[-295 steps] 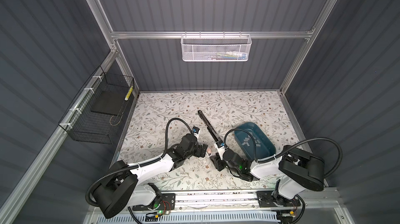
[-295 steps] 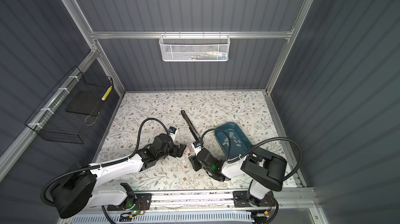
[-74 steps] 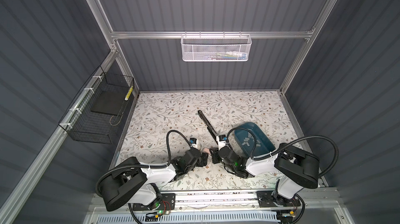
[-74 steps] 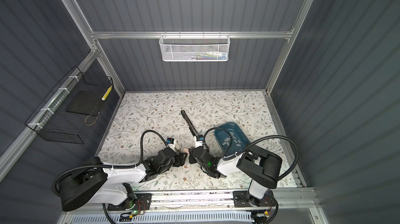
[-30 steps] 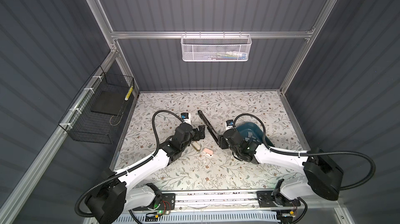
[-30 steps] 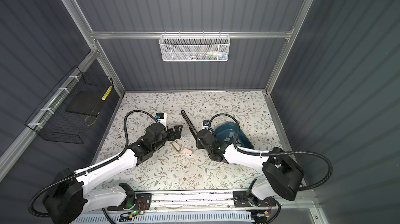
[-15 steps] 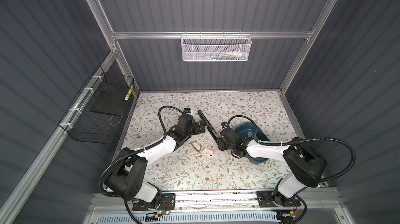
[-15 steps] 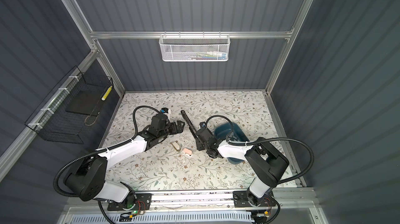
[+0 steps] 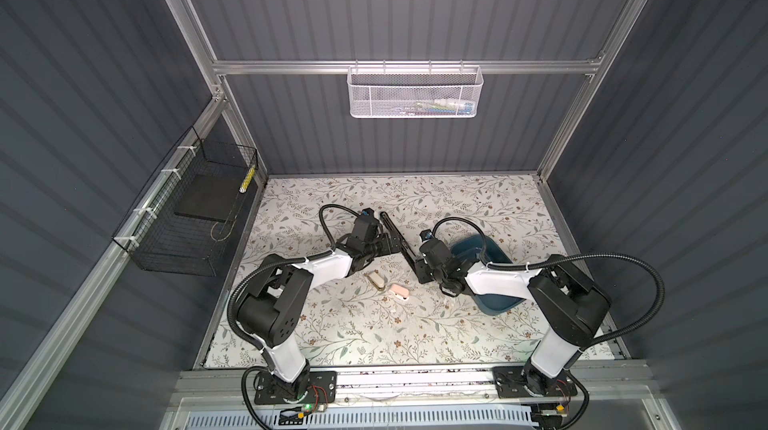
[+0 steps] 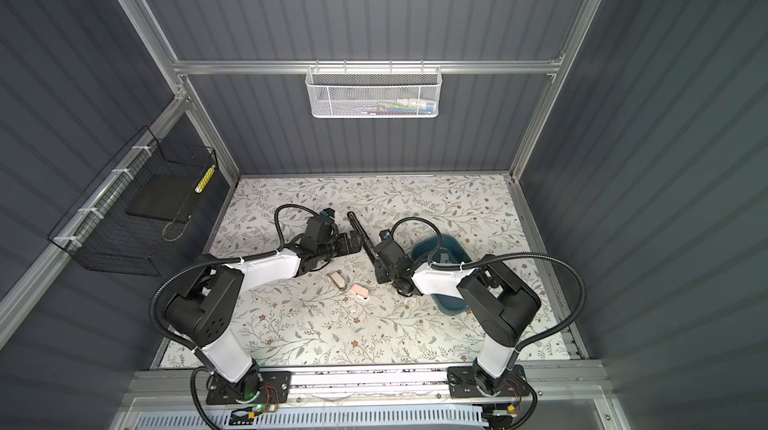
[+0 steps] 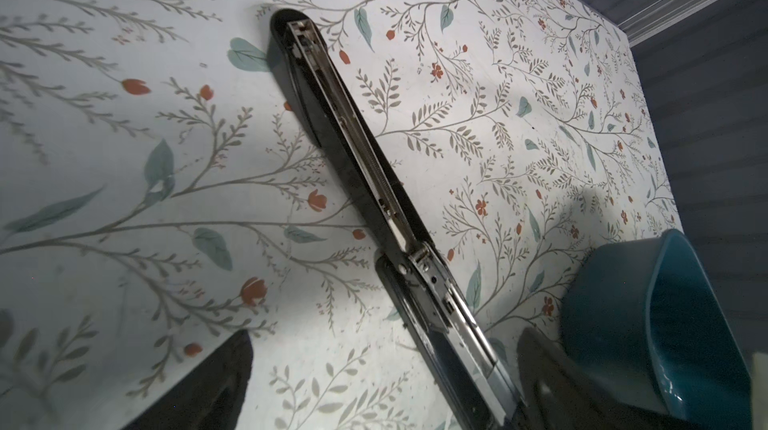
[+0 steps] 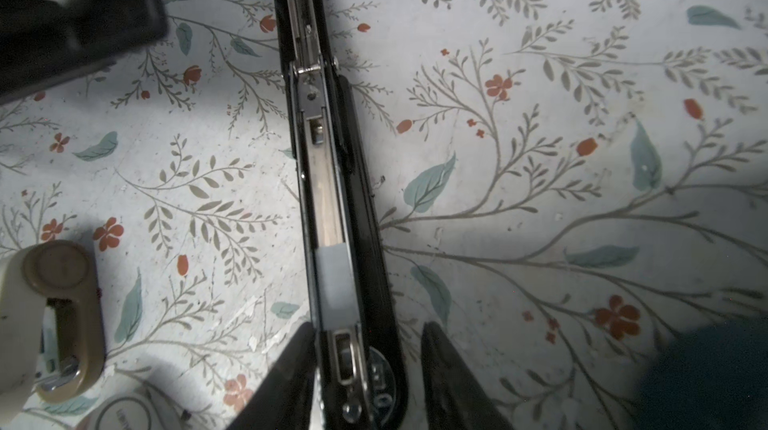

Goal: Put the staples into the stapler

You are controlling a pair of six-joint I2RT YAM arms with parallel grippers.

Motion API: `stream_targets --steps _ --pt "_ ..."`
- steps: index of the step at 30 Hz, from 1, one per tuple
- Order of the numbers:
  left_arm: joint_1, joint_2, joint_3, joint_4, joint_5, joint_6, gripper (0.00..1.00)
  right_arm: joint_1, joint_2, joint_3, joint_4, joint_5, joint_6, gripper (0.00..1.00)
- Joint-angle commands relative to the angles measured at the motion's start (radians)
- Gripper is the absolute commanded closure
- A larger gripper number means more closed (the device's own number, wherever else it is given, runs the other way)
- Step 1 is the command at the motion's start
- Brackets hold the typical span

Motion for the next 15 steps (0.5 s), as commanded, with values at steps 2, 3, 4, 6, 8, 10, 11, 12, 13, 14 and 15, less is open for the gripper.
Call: stream_targets --steps 2,3,4,6,8,10,11,12,13,14,15 --pt "0.006 0.073 0.059 0.025 0.042 -0.072 0.01 -0.008 0.027 0.045 -0.009 -0.032 -0.002 0.70" --pt "0.007 0.088 0.066 0.028 0.037 -0.088 0.01 -0.010 0.029 0.049 -0.012 -0.038 0.000 0.77" --pt "0.006 0.105 0.077 0.023 0.034 -0.106 0.00 -0.014 0.027 0.051 -0.012 -0.049 0.004 0.84" --pt "0.006 0.133 0.103 0.000 0.024 -0.129 0.00 -0.023 0.019 0.049 -0.012 -0.076 0.018 0.90" --pt "0.007 0.156 0.121 -0.007 0.011 -0.157 0.00 -0.036 0.005 0.041 -0.007 -0.119 0.040 0.93" --pt "0.007 0.180 0.137 0.005 0.018 -0.168 0.00 -0.046 -0.010 0.028 0.007 -0.165 0.060 0.94" --pt "0.007 0.194 0.153 0.006 0.023 -0.169 0.00 -0.047 -0.018 0.022 0.013 -0.176 0.067 0.95" --pt "0.007 0.208 0.170 0.002 0.026 -0.170 0.00 -0.047 -0.022 0.018 0.017 -0.187 0.069 0.96" --pt "0.009 0.229 0.192 -0.005 0.032 -0.170 0.00 -0.047 -0.027 0.013 0.021 -0.197 0.073 0.97" --pt "0.014 0.251 0.216 -0.012 0.041 -0.173 0.00 -0.047 -0.031 0.007 0.025 -0.205 0.076 0.99" --pt "0.018 0.273 0.236 -0.013 0.054 -0.179 0.00 -0.047 -0.034 0.003 0.029 -0.214 0.079 1.00"
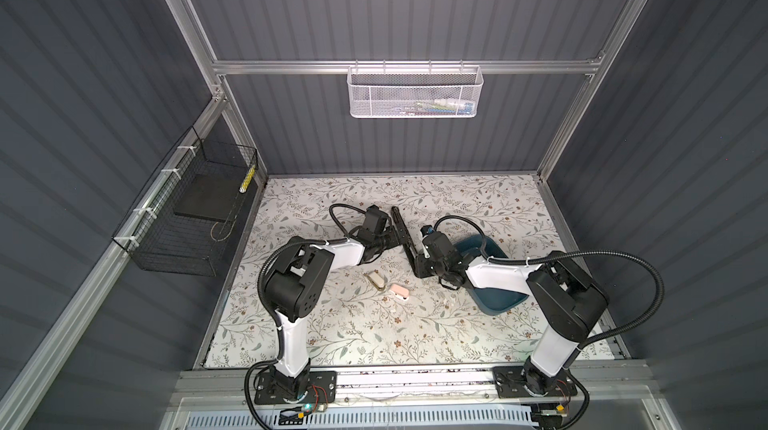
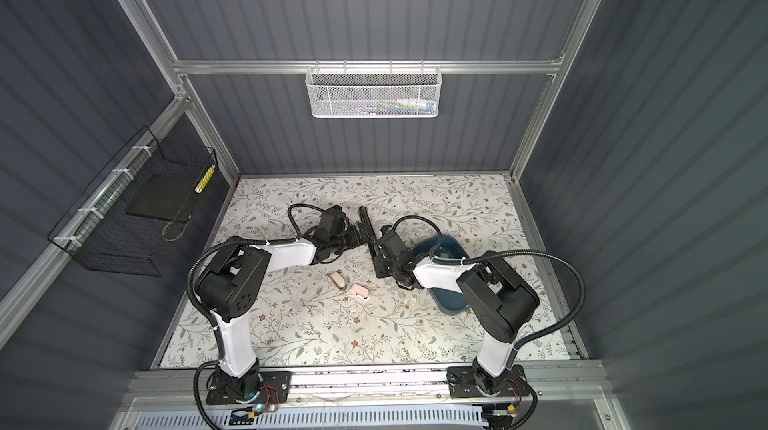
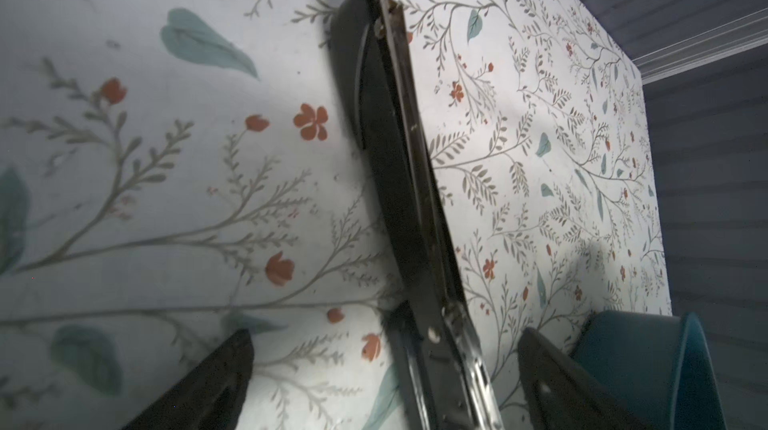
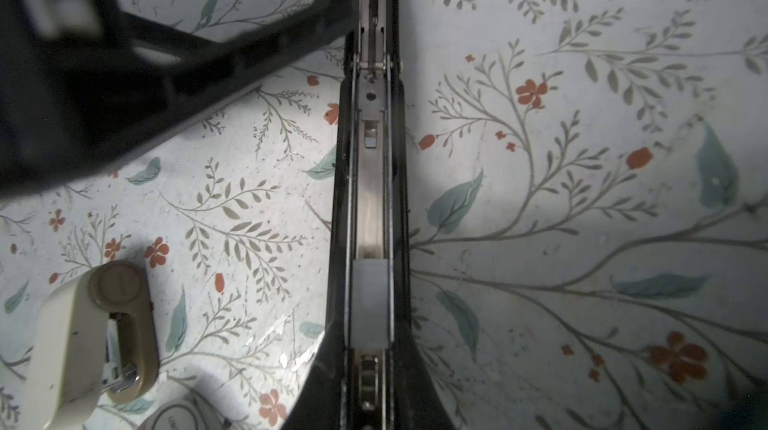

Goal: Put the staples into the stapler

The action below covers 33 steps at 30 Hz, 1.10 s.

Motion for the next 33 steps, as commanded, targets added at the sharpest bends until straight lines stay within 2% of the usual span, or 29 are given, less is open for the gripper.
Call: stream_targets --steps 1,5,10,12,16,19,23,31,33 --pt "0.019 0.084 0.065 -0.028 0.056 -0.043 0.00 0.001 -0.034 -0.021 0.034 -0.069 0.030 1.00" --pt "0.047 0.165 0.111 0.043 0.150 -0.118 0.02 0.002 -0.040 -0.042 0.054 -0.101 0.040 1.00" --pt "0.075 0.233 0.186 0.072 0.208 -0.151 0.03 0.004 -0.045 -0.081 0.098 -0.112 0.024 1.00" --pt "0.089 0.254 0.221 0.109 0.269 -0.141 0.08 0.008 -0.042 -0.090 0.104 -0.086 0.012 1.00" --pt "0.082 0.181 0.235 0.144 0.279 -0.018 0.15 0.007 -0.019 -0.103 0.107 -0.024 -0.003 1.00" --pt "0.071 0.095 0.187 0.186 0.293 0.066 0.20 0.007 -0.019 -0.127 0.142 -0.007 -0.012 1.00" --pt "0.038 0.004 0.109 0.208 0.309 0.194 0.21 0.007 -0.026 -0.142 0.167 -0.004 -0.023 1.00" --pt "0.010 -0.076 -0.046 0.311 0.312 0.284 0.27 0.010 -0.072 -0.209 0.254 -0.001 -0.044 1.00" --pt "-0.002 -0.093 -0.081 0.327 0.297 0.305 0.27 0.013 -0.082 -0.222 0.269 0.012 -0.052 0.95"
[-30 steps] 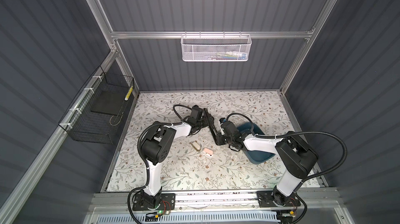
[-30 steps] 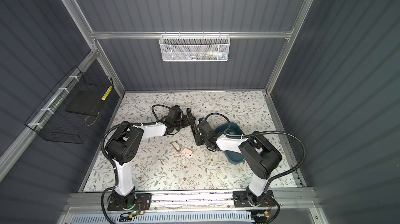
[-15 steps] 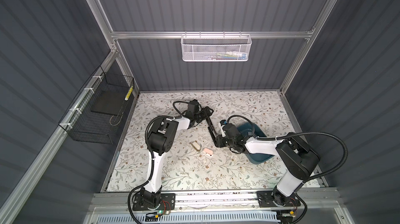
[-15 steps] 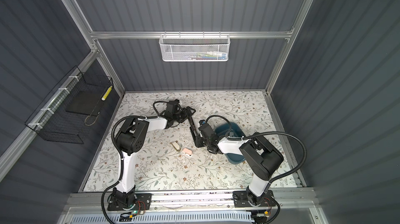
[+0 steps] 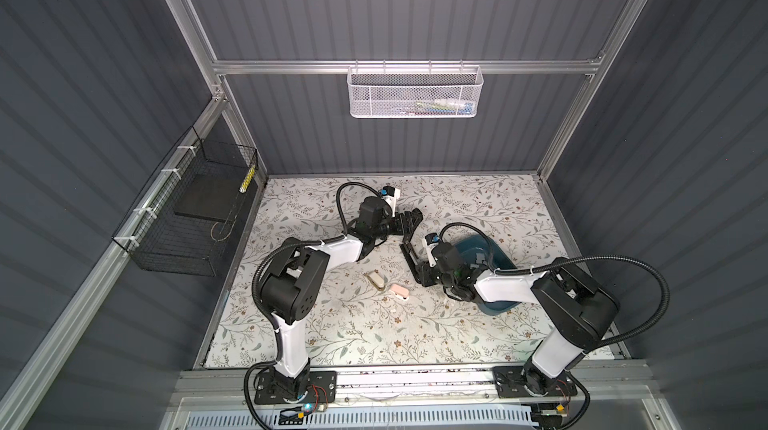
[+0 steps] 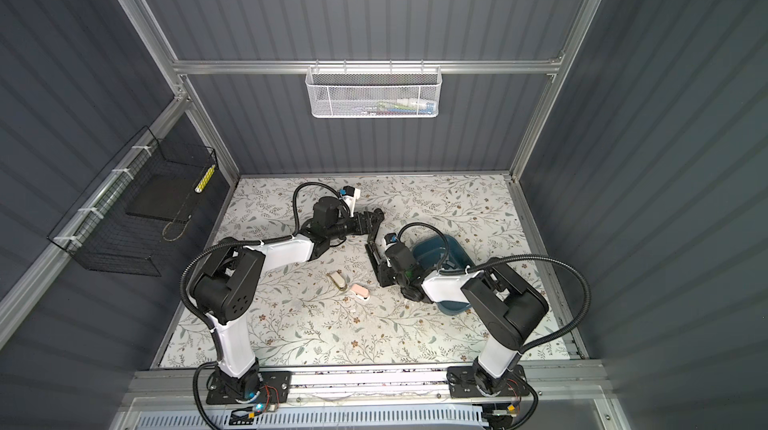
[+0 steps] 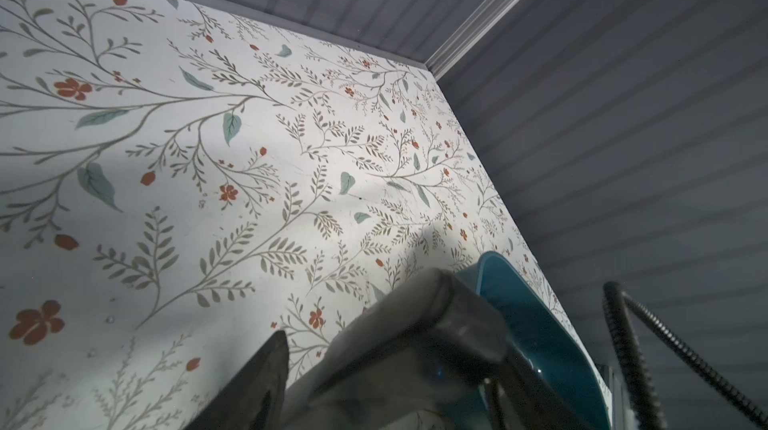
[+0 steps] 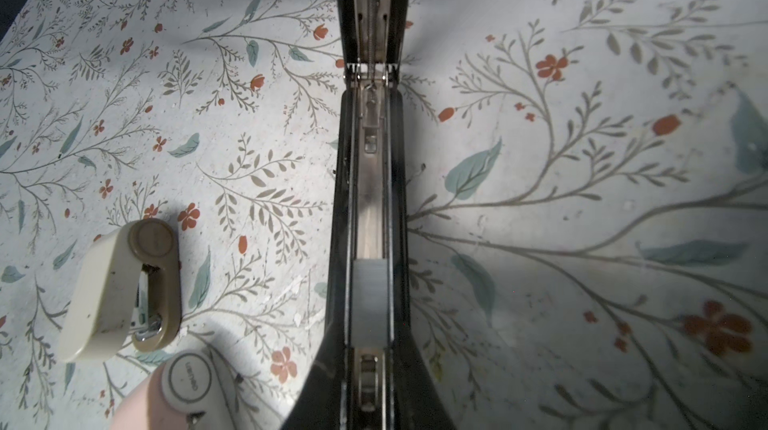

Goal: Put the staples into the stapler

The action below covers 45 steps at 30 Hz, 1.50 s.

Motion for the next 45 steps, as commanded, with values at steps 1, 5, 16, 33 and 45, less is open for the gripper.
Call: stream_targets --steps 1,5,16,33,45 --pt "-0.015 -0.031 -0.066 0.031 -0.018 0.091 0.27 0.008 -0.020 -0.031 0.031 0.039 -0.031 0.94" --pt "-0.041 -0.063 -0.157 0.106 -0.038 0.123 0.27 0.016 -0.028 -0.057 0.067 0.046 -0.043 0.87" --pt "-0.052 -0.110 -0.345 0.327 -0.057 0.106 0.26 0.041 -0.051 -0.095 0.107 0.090 -0.060 0.77" --pt "-0.058 -0.147 -0.443 0.422 -0.057 0.165 0.22 0.070 -0.138 -0.155 0.114 0.117 -0.072 0.50" --pt "-0.066 -0.087 -0.195 0.083 -0.195 0.263 0.24 0.043 -0.132 0.081 -0.100 0.260 -0.023 0.73"
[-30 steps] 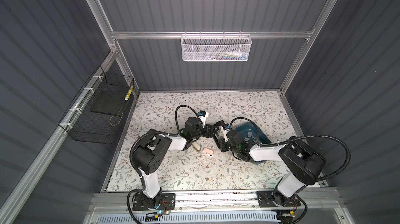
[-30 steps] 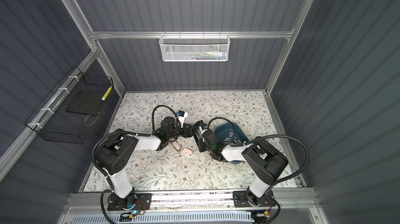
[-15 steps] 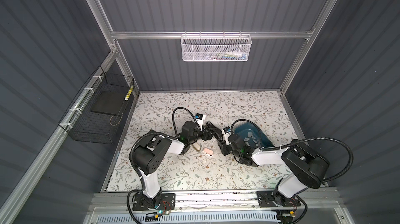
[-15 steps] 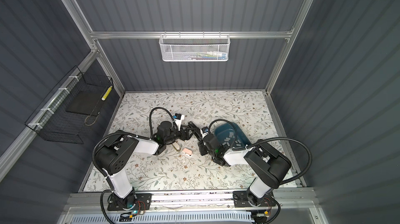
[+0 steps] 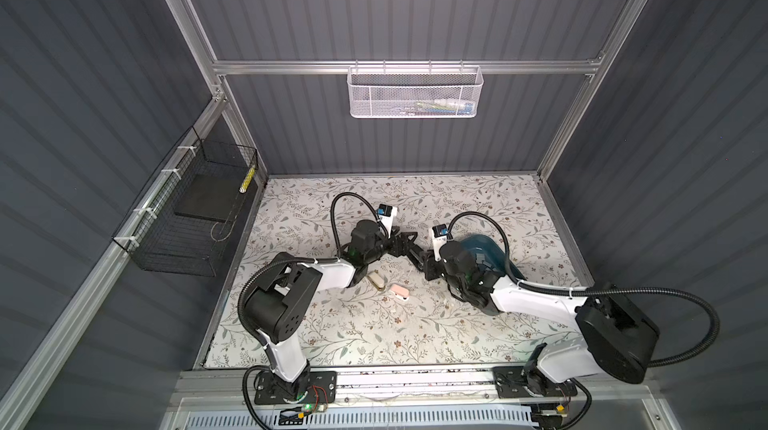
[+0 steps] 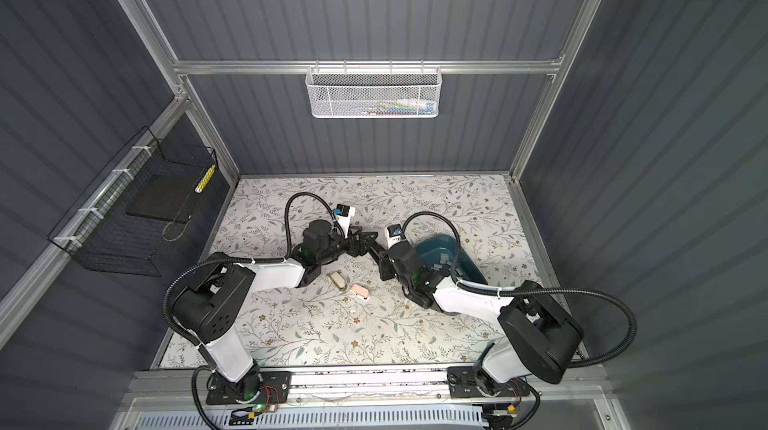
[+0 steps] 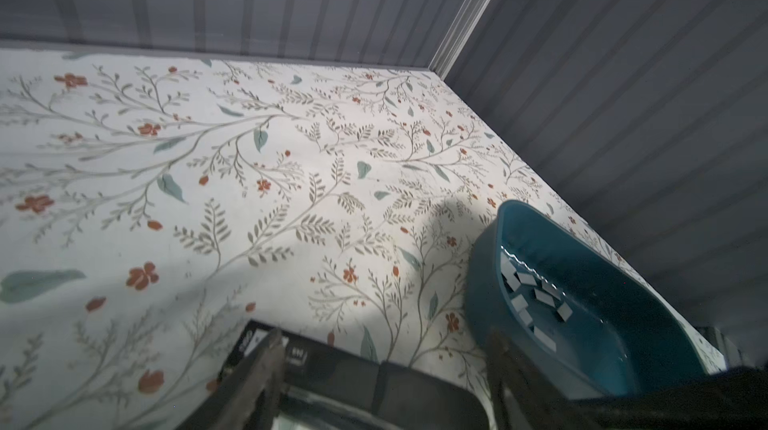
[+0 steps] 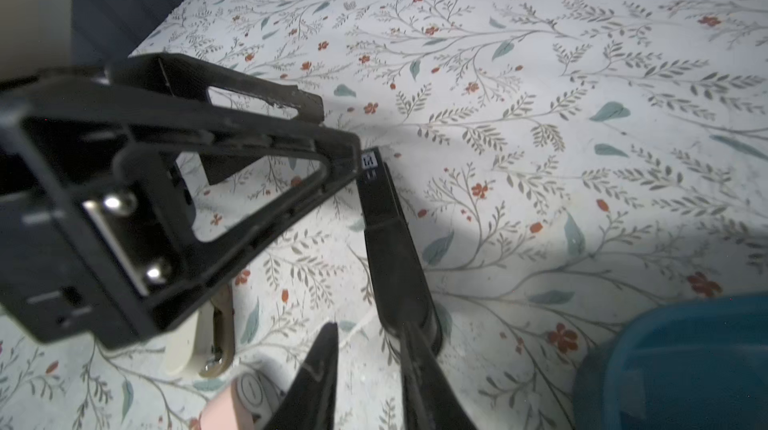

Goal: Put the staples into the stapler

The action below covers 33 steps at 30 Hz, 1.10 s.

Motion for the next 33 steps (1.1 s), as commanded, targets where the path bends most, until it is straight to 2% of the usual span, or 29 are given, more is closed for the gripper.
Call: stream_targets --steps 1,5,9,16,21,24,30,33 --pt "-0.024 0.058 0.059 -0.121 -0.062 0.056 0.24 -0.016 0.093 0.052 -0.053 0.042 0.023 0.75" --pt "-0.083 0.129 0.106 -0.219 -0.193 0.103 0.24 -0.023 0.212 0.102 -0.070 0.046 0.049 0.81" --pt "-0.084 0.186 0.090 -0.193 -0.219 0.093 0.26 -0.023 0.245 0.074 -0.062 0.019 0.084 0.84" --pt "-0.084 0.135 0.076 -0.206 -0.224 0.078 0.25 -0.023 0.194 0.047 -0.066 0.015 0.104 0.85" --pt "-0.080 0.021 0.121 -0.333 -0.280 0.079 0.23 -0.023 0.014 0.080 -0.195 0.048 0.110 0.79" --pt "-0.080 0.022 0.166 -0.384 -0.238 0.079 0.23 -0.023 -0.009 0.096 -0.242 0.067 0.098 0.79" --pt "-0.085 0.050 0.130 -0.317 -0.187 0.062 0.24 -0.024 0.084 0.080 -0.173 0.007 0.113 0.82" --pt "-0.115 0.065 0.102 -0.304 -0.211 0.084 0.24 -0.021 0.129 0.041 -0.145 -0.020 0.156 0.85"
